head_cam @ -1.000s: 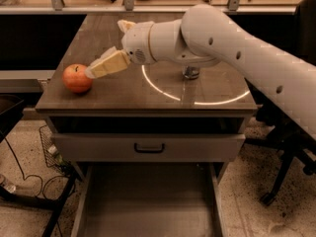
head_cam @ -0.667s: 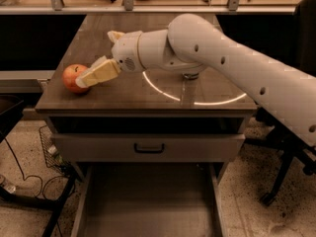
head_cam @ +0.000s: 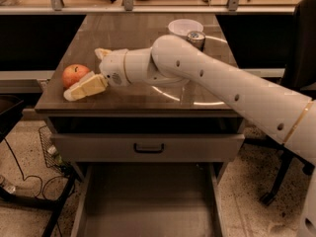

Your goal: Place apple into middle drawer

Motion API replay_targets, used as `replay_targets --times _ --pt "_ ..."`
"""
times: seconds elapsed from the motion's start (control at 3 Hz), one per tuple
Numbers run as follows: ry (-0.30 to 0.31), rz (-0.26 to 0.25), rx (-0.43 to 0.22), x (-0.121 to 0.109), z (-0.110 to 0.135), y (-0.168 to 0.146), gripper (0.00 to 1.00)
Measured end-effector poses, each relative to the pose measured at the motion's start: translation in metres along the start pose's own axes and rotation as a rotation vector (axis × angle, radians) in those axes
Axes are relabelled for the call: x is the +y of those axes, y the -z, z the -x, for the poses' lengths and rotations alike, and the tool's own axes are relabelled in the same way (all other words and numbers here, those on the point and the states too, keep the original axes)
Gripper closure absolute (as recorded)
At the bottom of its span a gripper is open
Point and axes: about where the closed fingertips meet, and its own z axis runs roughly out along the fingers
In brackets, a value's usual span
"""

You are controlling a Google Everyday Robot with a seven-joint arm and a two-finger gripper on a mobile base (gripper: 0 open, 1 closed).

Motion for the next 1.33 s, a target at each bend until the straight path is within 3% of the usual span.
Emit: replay_targets --times 0.67,1.33 --pt "-0.018 0.036 0.004 0.003 -0.014 -0.021 0.00" --pt "-0.004 0.051 0.006 0.008 -0.017 -0.033 0.41"
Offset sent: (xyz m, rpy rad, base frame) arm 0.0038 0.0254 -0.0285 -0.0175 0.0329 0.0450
